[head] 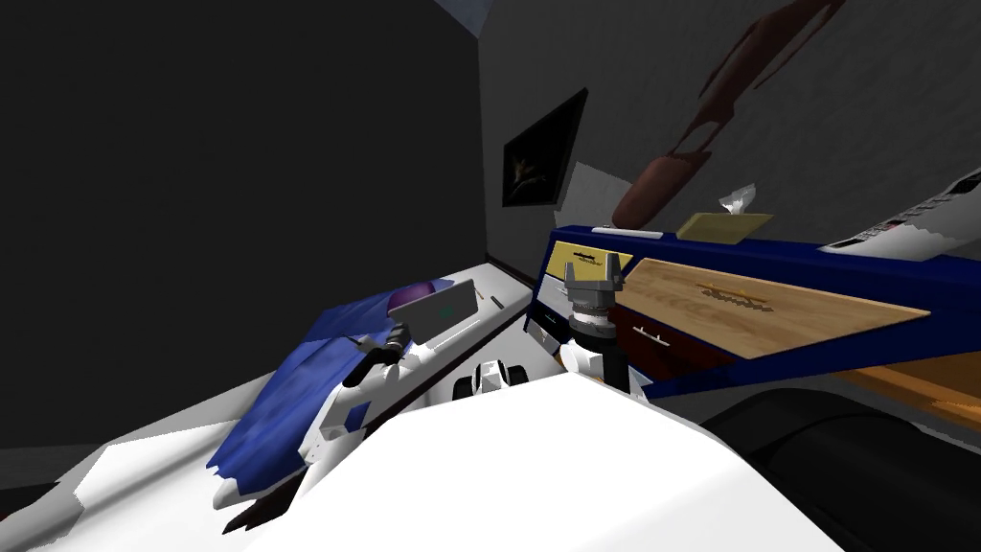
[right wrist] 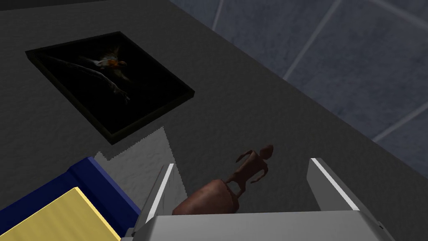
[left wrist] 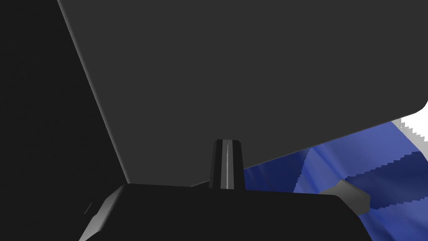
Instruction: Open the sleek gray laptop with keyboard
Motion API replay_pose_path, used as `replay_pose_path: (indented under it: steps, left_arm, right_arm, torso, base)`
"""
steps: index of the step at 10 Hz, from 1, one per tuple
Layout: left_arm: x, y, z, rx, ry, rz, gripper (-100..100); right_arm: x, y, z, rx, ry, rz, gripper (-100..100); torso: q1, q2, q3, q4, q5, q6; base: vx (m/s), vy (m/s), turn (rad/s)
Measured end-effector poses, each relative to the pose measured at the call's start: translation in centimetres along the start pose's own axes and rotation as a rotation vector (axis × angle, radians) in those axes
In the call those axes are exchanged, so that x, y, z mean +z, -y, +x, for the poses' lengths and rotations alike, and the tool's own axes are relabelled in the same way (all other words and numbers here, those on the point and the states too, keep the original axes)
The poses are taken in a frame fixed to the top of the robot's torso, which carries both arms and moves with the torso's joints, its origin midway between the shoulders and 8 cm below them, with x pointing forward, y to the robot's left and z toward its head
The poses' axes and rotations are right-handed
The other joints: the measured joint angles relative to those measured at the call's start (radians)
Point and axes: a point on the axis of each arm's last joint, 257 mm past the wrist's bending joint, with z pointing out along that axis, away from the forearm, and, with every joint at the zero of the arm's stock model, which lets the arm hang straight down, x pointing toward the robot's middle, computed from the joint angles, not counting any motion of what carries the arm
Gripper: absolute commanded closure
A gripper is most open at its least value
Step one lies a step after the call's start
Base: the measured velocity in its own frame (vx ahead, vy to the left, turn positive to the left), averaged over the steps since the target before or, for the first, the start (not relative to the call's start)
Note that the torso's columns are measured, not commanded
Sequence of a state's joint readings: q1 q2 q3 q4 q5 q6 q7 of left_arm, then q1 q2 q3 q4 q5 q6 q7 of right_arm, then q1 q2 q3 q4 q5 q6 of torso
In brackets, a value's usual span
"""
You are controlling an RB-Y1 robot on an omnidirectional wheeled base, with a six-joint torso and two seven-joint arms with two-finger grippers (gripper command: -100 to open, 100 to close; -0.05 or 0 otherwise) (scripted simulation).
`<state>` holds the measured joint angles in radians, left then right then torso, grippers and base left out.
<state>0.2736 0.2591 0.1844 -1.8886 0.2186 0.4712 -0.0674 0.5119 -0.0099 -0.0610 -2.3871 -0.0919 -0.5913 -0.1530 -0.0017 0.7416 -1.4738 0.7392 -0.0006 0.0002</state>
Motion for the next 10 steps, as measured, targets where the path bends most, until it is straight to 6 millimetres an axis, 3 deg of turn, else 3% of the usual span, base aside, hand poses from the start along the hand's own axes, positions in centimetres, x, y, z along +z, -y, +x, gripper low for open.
replay_pose_path:
  steps: [1,4,6,8,10]
  left_arm:
    - [-0.5,1.2,0.5,0.002,-0.003,0.024,100]
    - [-3.0,0.1,-0.1,-0.006,0.031,-0.002,100]
    - [-4.0,2.3,0.0,-0.001,0.031,0.043,100]
    - [-5.9,1.3,-0.6,-0.007,0.071,0.008,100]
    - [-7.3,2.3,-0.9,-0.003,0.082,0.028,100]
  right_arm:
    - [0.0,0.0,0.0,0.000,0.000,0.000,0]
    - [0.0,0.0,0.0,0.000,0.000,0.000,0]
    - [0.0,0.0,0.0,0.000,0.000,0.000,0]
    - [0.0,0.0,0.0,0.000,0.000,0.000,0]
    - [0.0,0.0,0.0,0.000,0.000,0.000,0]
  torso:
    - [0.000,-0.001,0.000,0.000,0.000,0.000]
    - [0.001,-0.005,-0.003,-0.002,0.001,0.000]
    - [0.000,0.001,0.000,0.000,0.000,0.000]
    - [0.004,-0.007,-0.005,-0.002,0.001,0.000]
    - [0.000,-0.001,-0.001,-0.001,0.000,0.000]
  base:
    - [0.085,0.045,0.184]
    - [0.076,0.025,0.018]
    - [0.043,0.015,0.075]
    - [0.093,0.041,0.052]
    - [0.013,0.005,-0.007]
